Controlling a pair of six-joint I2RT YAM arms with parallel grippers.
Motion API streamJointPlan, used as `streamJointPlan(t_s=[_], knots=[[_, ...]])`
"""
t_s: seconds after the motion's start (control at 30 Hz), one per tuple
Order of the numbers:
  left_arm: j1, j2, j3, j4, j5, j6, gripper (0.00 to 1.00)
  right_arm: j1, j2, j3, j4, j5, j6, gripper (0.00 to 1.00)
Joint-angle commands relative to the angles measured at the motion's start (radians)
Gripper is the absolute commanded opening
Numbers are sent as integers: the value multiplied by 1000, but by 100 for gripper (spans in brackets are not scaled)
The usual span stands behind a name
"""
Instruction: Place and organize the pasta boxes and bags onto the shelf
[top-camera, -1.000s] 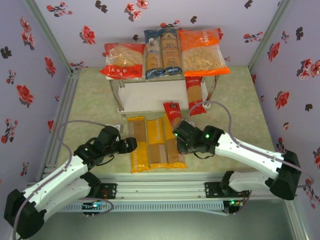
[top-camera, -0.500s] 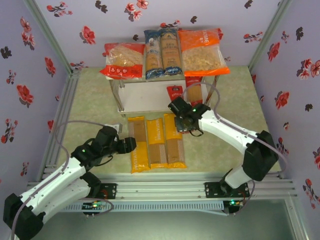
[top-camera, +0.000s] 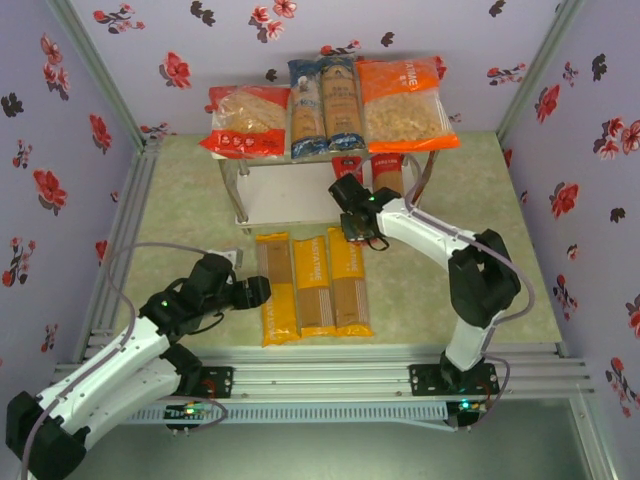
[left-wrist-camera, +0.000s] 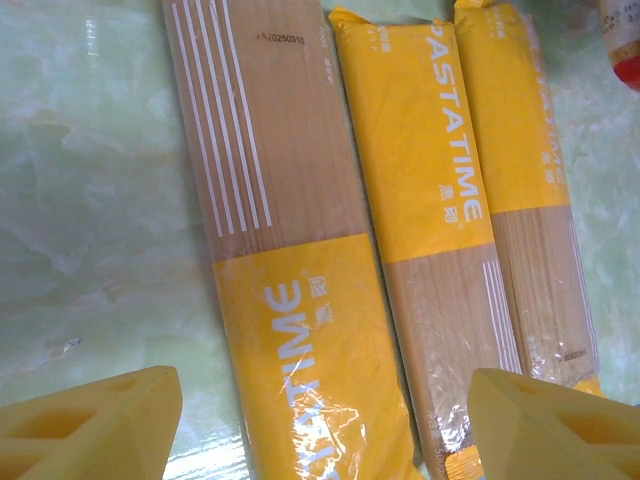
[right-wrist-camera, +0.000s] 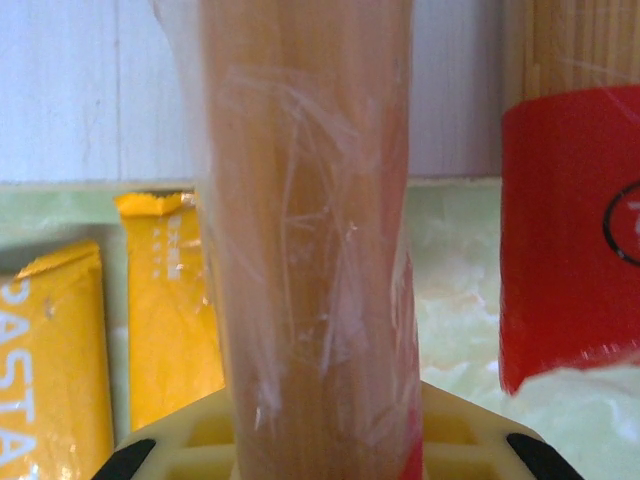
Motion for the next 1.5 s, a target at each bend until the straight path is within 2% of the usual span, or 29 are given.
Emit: streamJointPlan(t_s=[0.0, 0.3, 0.5, 0.6, 0.7, 0.9, 1.0, 1.1, 1.3, 1.47], knots=[[10, -12, 8, -35, -20, 15, 76, -16, 6, 70, 127, 102, 16, 0], [12, -15, 6, -46, -26, 16, 77, -41, 37, 80, 146, 139, 24, 0], [13, -6, 5, -39, -27, 17, 77, -53, 69, 98, 144, 121, 20, 0], [15, -6, 4, -42, -27, 16, 77, -56, 91, 114, 124, 117, 25, 12], [15, -10, 1, -45, -26, 16, 77, -56, 104, 119, 111, 109, 34, 20], [16, -15, 1, -47, -27, 16, 77, -57, 112, 108, 101, 91, 54, 27], [16, -15, 1, -48, -27, 16, 77, -56, 109, 97, 96, 81, 56, 34], [17, -17, -2, -47, -27, 15, 78, -56, 100, 81, 97, 67, 62, 45], [17, -17, -2, -43, -26, 15, 78, -57, 85, 62, 103, 35, 61, 75], [16, -21, -2, -47, -26, 15, 78, -56, 53, 58, 115, 19, 54, 89]])
